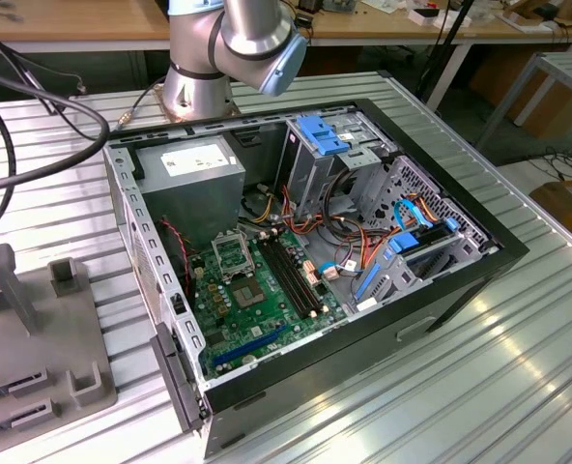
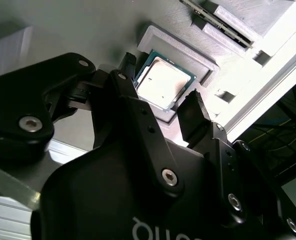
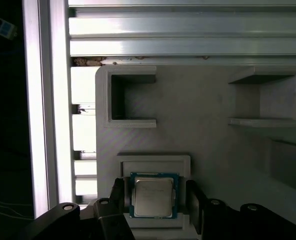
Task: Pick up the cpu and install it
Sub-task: 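Pick up the cpu and move it towards the insertion slot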
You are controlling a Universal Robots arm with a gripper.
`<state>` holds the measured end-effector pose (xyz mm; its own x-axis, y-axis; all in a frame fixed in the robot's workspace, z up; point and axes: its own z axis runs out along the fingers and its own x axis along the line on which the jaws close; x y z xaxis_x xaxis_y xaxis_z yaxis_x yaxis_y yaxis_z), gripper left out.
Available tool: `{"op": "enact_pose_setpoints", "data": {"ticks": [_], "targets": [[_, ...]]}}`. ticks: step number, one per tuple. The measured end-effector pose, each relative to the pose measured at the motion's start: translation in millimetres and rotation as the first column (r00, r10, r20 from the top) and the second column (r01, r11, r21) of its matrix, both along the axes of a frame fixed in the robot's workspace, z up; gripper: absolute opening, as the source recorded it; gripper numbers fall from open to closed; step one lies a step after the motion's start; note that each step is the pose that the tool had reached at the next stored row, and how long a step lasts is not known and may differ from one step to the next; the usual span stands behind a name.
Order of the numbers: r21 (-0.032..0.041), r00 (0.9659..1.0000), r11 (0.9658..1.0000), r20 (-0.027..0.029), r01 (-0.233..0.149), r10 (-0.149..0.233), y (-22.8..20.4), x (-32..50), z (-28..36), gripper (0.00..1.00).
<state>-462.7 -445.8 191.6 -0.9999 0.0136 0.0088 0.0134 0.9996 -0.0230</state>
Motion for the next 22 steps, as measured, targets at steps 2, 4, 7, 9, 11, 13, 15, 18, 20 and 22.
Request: {"op": "enact_pose_setpoints", "data": {"ticks": [2, 4, 7, 9, 11, 13, 15, 18, 20, 22], "targets": [[0.0000, 1.0000, 1.0000, 0.0002, 0.000, 0.000, 0.0, -0.4, -0.4, 0.61], [0.0000, 1.0000, 1.0000, 0.0005, 0.000, 0.000, 0.0, -0.5, -0.4, 0.61], [0.0001, 1.0000, 1.0000, 0.0007, 0.000, 0.000, 0.0, -0.6, -0.2, 0.61], [0.0000, 1.0000, 1.0000, 0.0005, 0.000, 0.000, 0.1, -0.6, 0.5, 0.61], [-0.0001, 1.0000, 1.0000, 0.0006, 0.000, 0.000, 0.3, -0.6, 1.3, 0.61], [-0.0003, 1.0000, 1.0000, 0.0005, 0.000, 0.000, 0.8, -0.6, 1.9, 0.61], [-0.0005, 1.0000, 1.0000, 0.0012, 0.000, 0.000, 1.3, -0.9, 2.0, 0.61], [-0.0006, 0.9999, 1.0000, 0.0138, 0.000, 0.000, 1.8, -2.9, 2.0, 0.61], [-0.0007, 0.9997, 1.0000, 0.0234, 0.000, 0.000, 2.1, -4.1, 2.0, 0.61], [-0.0008, 0.9997, 1.0000, 0.0236, 0.000, 0.000, 2.1, -4.1, 2.0, 0.61]]}}
